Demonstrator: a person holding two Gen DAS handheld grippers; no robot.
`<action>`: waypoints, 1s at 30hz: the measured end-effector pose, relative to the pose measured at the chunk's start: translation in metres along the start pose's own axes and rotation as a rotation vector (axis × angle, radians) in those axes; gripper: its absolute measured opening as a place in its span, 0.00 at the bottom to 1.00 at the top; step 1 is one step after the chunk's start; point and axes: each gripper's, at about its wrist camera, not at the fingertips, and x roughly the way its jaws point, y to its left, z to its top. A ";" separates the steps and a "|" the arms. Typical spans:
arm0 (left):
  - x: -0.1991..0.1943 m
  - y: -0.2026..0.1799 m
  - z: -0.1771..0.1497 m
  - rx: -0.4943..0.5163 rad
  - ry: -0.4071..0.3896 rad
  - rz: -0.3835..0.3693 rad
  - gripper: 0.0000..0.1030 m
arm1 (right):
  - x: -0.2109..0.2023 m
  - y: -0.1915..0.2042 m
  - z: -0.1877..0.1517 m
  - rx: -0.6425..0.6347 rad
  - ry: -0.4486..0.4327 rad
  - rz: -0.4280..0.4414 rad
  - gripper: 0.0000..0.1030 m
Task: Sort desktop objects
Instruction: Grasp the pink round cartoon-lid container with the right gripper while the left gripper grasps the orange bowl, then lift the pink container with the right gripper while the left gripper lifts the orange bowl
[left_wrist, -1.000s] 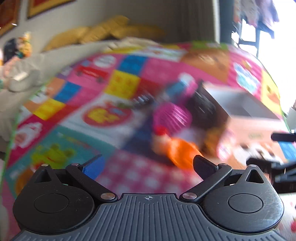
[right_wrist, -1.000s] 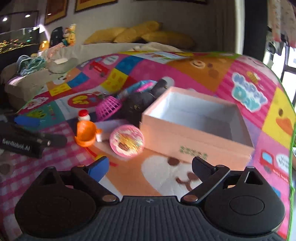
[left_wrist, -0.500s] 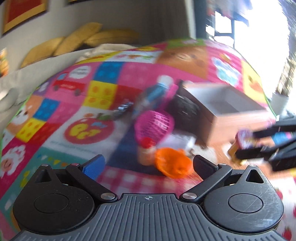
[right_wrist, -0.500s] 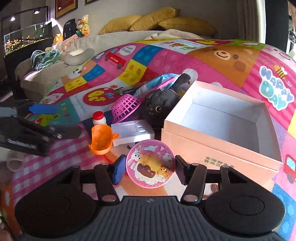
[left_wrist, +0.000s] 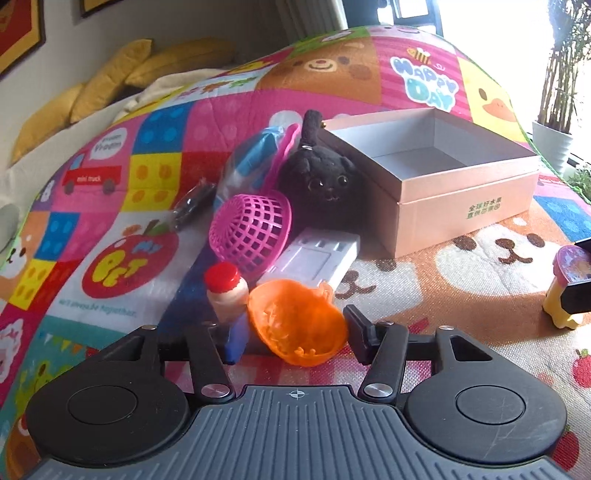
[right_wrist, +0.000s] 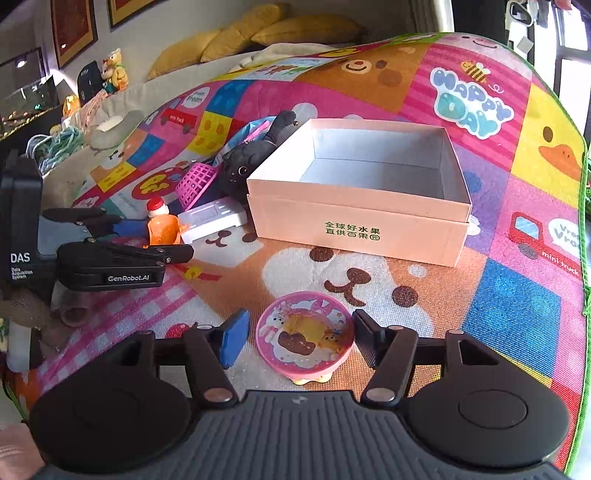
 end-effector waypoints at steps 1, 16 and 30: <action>-0.003 0.001 0.000 -0.009 -0.011 -0.002 0.57 | -0.001 0.001 0.000 0.004 -0.007 -0.001 0.62; -0.052 -0.054 -0.031 0.115 0.061 -0.298 0.62 | -0.012 0.007 -0.016 -0.031 -0.061 -0.058 0.81; -0.067 0.008 -0.026 -0.016 0.011 -0.201 0.93 | -0.018 0.008 -0.024 -0.044 -0.073 -0.086 0.92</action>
